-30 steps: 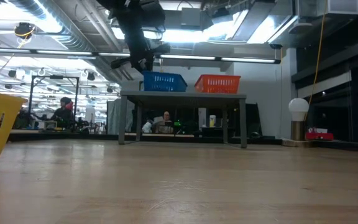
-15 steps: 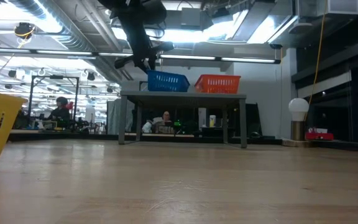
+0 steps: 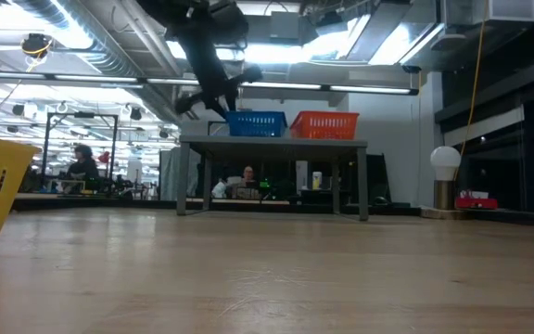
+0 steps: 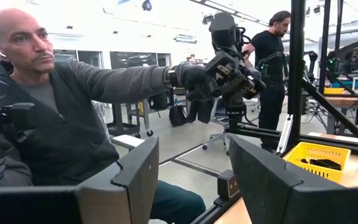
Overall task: Pick & Place Office Desk Supplies
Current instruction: Put the blue basket onto the shelf
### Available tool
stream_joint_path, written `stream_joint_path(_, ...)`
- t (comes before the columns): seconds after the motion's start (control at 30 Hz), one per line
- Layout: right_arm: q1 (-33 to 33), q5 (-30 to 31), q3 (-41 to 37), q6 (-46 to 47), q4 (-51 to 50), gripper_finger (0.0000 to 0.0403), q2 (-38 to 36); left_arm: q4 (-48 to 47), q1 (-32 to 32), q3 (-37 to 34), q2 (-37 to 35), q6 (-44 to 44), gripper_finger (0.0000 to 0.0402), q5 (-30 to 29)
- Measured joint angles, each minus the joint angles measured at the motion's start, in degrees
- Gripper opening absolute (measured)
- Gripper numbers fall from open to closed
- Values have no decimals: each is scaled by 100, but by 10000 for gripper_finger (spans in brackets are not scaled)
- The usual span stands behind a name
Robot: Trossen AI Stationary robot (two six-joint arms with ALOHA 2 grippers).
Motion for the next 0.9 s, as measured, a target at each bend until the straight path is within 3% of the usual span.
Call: stream_joint_path(0.9,-2,0,0,26,0,197,0,513,-137,-161,49,-281,4,-39)
